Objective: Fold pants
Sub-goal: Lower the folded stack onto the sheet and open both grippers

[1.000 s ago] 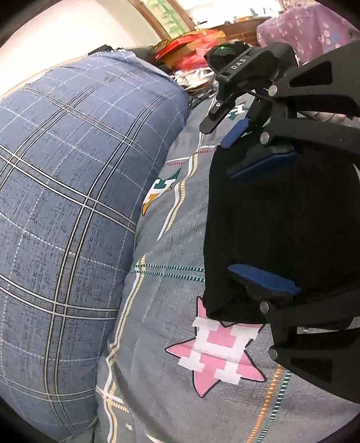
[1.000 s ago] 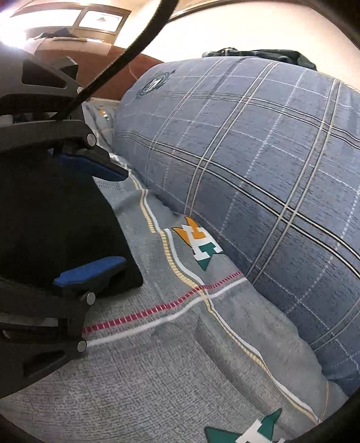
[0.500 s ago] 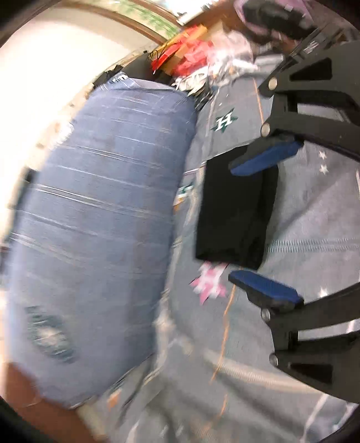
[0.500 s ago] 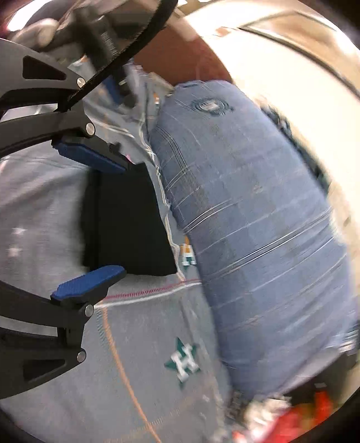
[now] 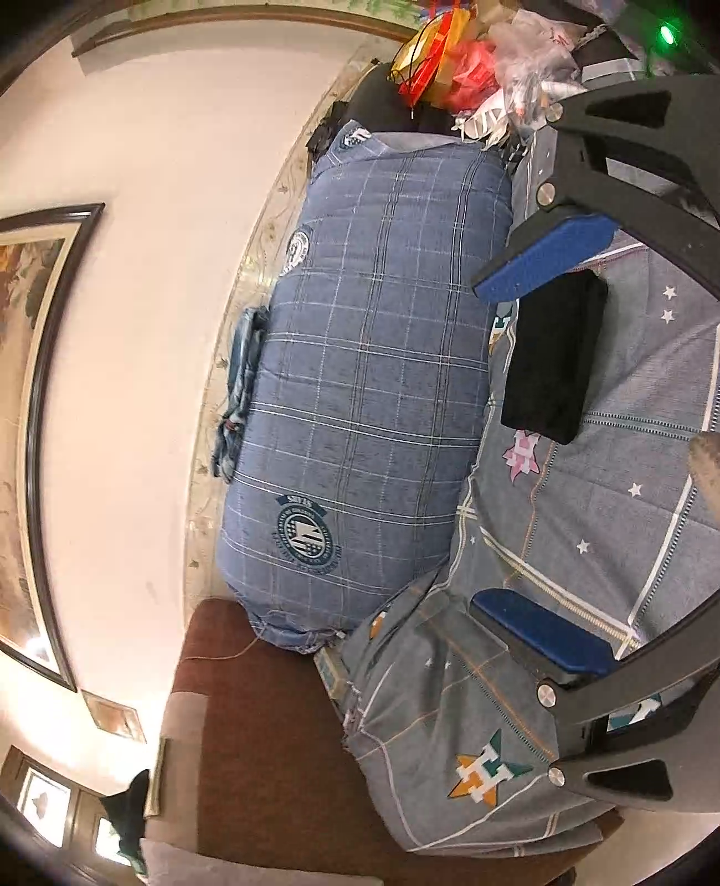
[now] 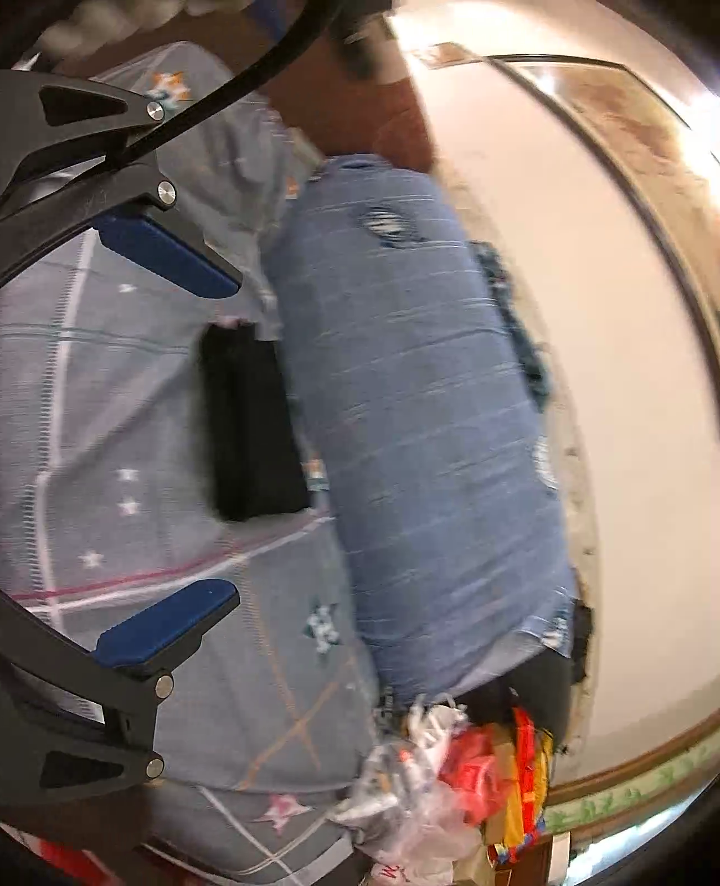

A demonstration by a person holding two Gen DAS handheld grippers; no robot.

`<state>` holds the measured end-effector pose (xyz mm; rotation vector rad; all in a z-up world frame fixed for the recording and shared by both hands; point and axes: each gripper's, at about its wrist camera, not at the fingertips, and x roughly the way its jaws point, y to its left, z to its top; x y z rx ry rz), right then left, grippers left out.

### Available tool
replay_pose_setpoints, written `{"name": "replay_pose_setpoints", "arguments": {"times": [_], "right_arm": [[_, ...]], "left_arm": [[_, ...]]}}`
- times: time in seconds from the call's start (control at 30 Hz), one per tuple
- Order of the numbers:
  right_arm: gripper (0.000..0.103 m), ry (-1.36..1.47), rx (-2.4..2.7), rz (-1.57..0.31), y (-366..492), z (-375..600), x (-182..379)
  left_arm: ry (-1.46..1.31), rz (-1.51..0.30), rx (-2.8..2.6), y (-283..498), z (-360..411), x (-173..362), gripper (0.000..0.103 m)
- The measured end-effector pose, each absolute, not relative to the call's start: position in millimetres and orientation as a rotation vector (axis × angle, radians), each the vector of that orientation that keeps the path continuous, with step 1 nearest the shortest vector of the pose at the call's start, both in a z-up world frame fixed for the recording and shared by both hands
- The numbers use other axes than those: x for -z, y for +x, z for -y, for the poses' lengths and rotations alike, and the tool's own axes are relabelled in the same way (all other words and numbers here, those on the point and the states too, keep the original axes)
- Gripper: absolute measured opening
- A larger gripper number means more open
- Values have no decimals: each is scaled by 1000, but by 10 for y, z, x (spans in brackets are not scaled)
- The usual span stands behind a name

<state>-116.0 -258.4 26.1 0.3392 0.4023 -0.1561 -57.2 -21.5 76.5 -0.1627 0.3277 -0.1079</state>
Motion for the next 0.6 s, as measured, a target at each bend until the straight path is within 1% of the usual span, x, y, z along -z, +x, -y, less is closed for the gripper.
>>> {"name": "replay_pose_setpoints", "arguments": {"times": [0.1, 0.2, 0.4, 0.6], "right_arm": [[103, 319, 109, -458, -1198, 2439, -182], [103, 279, 78, -467, -1212, 2316, -169], [103, 240, 54, -501, -1155, 2187, -114], [103, 251, 38, -547, -1088, 2179, -39]], "left_arm": [[-150, -311, 92, -697, 196, -809, 103], [-115, -314, 43, -738, 223, -776, 103], [-54, -396, 27, -633, 300, -615, 103], [-5, -423, 44, -627, 412, -535, 103]]}}
